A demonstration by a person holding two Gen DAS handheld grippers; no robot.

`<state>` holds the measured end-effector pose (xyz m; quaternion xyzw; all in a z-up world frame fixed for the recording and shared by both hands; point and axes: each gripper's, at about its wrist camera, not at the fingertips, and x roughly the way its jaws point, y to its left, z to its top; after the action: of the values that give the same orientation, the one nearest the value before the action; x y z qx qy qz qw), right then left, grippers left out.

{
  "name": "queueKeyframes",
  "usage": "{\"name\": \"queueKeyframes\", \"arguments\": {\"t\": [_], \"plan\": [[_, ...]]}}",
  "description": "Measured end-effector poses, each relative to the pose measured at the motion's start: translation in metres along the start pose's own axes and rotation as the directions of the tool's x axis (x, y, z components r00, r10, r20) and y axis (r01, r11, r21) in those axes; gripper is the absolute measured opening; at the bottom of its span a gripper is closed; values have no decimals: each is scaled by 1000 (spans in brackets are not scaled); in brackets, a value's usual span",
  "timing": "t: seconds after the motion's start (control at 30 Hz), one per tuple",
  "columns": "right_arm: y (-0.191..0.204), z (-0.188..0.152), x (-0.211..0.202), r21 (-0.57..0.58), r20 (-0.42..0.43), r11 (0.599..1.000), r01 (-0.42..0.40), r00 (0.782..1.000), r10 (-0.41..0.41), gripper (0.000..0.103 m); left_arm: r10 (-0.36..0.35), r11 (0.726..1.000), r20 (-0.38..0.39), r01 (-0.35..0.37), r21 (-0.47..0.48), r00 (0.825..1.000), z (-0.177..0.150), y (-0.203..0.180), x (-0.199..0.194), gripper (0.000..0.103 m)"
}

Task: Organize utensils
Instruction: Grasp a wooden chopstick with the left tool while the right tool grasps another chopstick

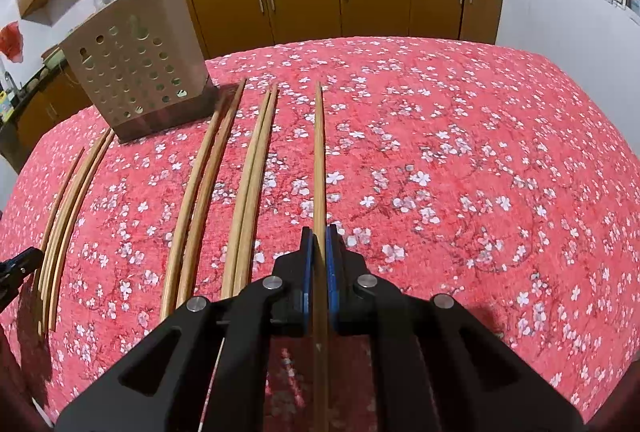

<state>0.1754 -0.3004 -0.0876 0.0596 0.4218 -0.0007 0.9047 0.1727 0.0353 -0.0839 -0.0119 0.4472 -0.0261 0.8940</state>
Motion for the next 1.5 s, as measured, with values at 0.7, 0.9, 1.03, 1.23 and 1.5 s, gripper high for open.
{"name": "queueKeyframes", "arguments": {"t": [0.7,0.9,1.03,1.23,1.5], "plan": [[-8,21,16,26,-3,999,-47,999,47,8,-6,1000,25,6,-18,1000,37,11,29,19],[-8,13,11,20,1,999,-41,999,41,8,2,1000,33,-1,-17,999,28,10,23,19],[-4,12,10,4,15,1000,-26,1000,26,9,7,1000,36,-6,-14,999,25,9,20,19],[-6,12,11,13,15,999,-36,999,35,9,5,1000,36,-5,-21,999,26,10,21,18],[-7,13,10,11,16,999,-35,999,35,8,17,999,35,-16,-45,999,27,16,20,8]]}}
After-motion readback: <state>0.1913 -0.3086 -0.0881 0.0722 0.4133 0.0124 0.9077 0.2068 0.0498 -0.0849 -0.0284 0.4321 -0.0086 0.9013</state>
